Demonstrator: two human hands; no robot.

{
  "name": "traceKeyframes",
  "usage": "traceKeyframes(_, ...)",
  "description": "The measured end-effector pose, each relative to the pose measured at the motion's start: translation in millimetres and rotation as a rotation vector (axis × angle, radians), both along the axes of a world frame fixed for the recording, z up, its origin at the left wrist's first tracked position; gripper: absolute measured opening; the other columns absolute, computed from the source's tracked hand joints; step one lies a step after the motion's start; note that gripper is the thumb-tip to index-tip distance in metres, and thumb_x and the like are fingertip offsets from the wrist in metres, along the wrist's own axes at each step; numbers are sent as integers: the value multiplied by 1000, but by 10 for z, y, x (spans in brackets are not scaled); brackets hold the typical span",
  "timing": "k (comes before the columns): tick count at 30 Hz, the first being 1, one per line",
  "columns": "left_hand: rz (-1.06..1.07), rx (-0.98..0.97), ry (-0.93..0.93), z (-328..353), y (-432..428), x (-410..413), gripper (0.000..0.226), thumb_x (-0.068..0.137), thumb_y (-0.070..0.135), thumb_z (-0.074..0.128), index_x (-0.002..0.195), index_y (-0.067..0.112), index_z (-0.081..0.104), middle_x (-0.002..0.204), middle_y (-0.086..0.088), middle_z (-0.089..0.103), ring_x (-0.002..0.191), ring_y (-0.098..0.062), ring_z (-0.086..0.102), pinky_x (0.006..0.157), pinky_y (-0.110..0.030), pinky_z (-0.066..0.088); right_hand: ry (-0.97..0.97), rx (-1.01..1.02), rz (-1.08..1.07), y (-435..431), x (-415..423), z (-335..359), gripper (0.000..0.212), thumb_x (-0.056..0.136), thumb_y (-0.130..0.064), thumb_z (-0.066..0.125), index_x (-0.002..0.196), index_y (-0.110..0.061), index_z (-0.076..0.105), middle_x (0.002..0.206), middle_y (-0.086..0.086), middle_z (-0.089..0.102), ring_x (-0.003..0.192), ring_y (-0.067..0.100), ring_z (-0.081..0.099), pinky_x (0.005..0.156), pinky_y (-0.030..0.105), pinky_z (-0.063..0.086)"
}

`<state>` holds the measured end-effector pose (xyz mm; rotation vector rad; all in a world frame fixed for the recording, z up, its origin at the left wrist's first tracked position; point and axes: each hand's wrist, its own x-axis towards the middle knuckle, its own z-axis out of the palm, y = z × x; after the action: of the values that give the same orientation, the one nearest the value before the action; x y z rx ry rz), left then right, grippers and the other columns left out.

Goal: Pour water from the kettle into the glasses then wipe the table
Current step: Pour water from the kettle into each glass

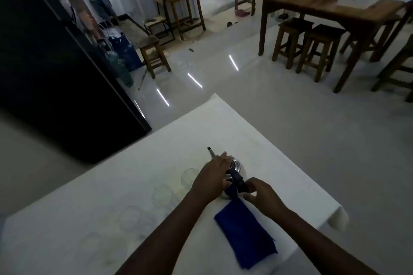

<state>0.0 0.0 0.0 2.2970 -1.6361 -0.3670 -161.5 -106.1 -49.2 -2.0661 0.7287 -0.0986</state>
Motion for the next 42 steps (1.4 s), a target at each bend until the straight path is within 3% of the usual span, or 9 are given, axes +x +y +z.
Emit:
traceKeyframes(2,-19,29,4,-8,-55,20,77,75,14,76,141,11,36,152,-12,30,137,-30,31,107,-41,35,13,78,21,-37,57,27,16,81,-26,68,91,-19,58,82,-10,62,72,0,57,62,9,44)
traceKeyframes(4,-23,48,-26,-31,-77,43,76,75,12,76,141,12,37,152,-11,30,136,-29,33,106,-40,37,49,119,33,-68,113,41,11,82,-25,66,84,-21,55,74,-12,59,64,-1,54,56,11,41)
traceKeyframes(9,-21,38,-29,-79,-107,56,73,78,9,73,142,13,38,154,-5,29,134,-22,38,100,-31,39,4,315,56,-75,160,-12,6,87,-26,59,83,-23,55,80,-1,61,71,12,56,68,27,45)
traceKeyframes(14,15,11,4,-120,-118,51,68,81,8,70,141,16,39,152,-2,33,131,-20,42,98,-28,40,-77,315,-67,-14,225,-13,15,87,-26,60,76,-25,49,71,-8,55,64,5,51,58,17,40)
traceKeyframes(18,58,7,37,-149,-148,-8,65,84,6,69,141,14,39,152,-4,32,131,-20,41,98,-19,33,-126,347,-119,-65,211,-36,17,87,-23,61,74,-25,50,70,-5,56,63,6,52,57,16,44)
traceKeyframes(22,87,-16,72,-96,-192,-52,61,87,9,66,141,10,38,153,-7,30,131,-20,42,96,-12,27,-160,348,-157,-91,208,-18,14,89,-17,57,78,-24,52,72,-6,57,60,-3,54,56,8,44)
traceKeyframes(30,43,-110,50,207,-119,-129,64,84,17,70,140,10,40,151,-6,35,129,-22,45,97,-35,45,-192,298,-142,-147,89,242,13,88,-19,58,80,-27,52,72,-8,57,63,0,54,55,9,45)
traceKeyframes(33,17,-154,28,351,-46,-177,66,83,17,72,141,11,40,150,-4,36,129,-20,45,98,-33,45,-224,272,-129,-118,-2,406,13,88,-18,58,80,-26,52,71,-8,57,62,-8,54,55,6,44)
traceKeyframes(42,13,-250,25,806,478,-401,63,88,31,62,143,19,36,153,6,29,135,-8,32,105,-19,31,-233,208,-68,280,-265,960,11,88,-19,57,80,-25,53,72,-4,59,64,-5,55,57,8,46)
